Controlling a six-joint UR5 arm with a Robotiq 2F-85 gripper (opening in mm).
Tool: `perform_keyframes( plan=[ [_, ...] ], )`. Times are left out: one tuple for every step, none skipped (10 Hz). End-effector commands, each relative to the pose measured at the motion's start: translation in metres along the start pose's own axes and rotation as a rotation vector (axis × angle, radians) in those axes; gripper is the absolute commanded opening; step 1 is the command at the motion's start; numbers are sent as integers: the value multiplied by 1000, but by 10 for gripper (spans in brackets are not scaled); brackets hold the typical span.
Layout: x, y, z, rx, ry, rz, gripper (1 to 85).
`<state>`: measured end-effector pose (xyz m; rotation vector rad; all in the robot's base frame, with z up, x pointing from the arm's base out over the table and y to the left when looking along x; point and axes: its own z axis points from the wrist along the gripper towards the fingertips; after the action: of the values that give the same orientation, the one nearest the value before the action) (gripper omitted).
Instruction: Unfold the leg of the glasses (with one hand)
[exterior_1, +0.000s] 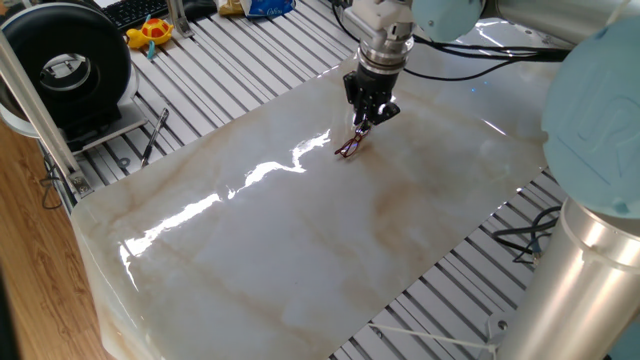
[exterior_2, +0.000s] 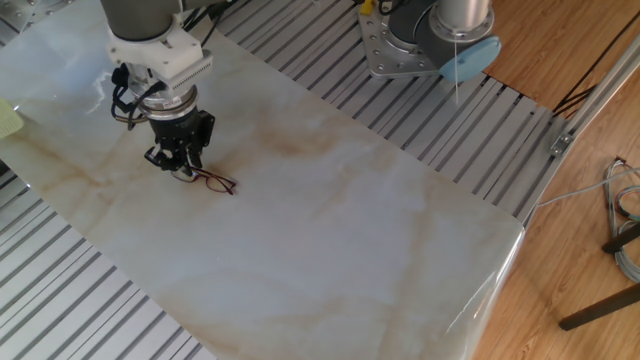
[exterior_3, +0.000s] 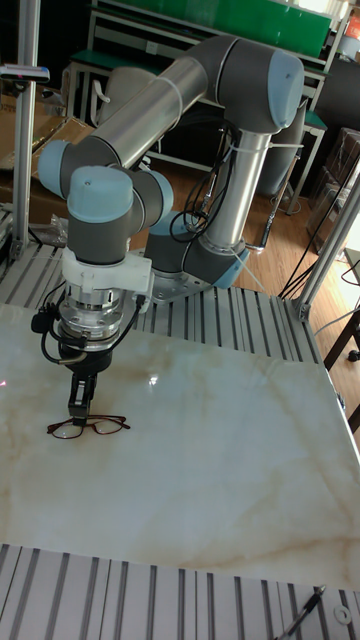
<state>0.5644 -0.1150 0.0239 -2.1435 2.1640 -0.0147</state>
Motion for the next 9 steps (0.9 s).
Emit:
perform_keyframes(
  plan=[
    [-2, -2, -2, 5, -10, 19, 187],
    [-1, -2, -2, 5, -8, 22, 153],
    [-1, -2, -3, 5, -8, 23, 140],
    [-2, -2, -3, 5, -8, 23, 137],
    [-1, -2, -3, 5, -7, 25, 133],
    [-1, -1, -3, 4, -5, 26, 127],
    [-1, -2, -4, 4, -2, 27, 100],
    [0, -1, -4, 3, 1, 30, 83],
    [0, -1, -6, 1, 5, 31, 63]
  ],
)
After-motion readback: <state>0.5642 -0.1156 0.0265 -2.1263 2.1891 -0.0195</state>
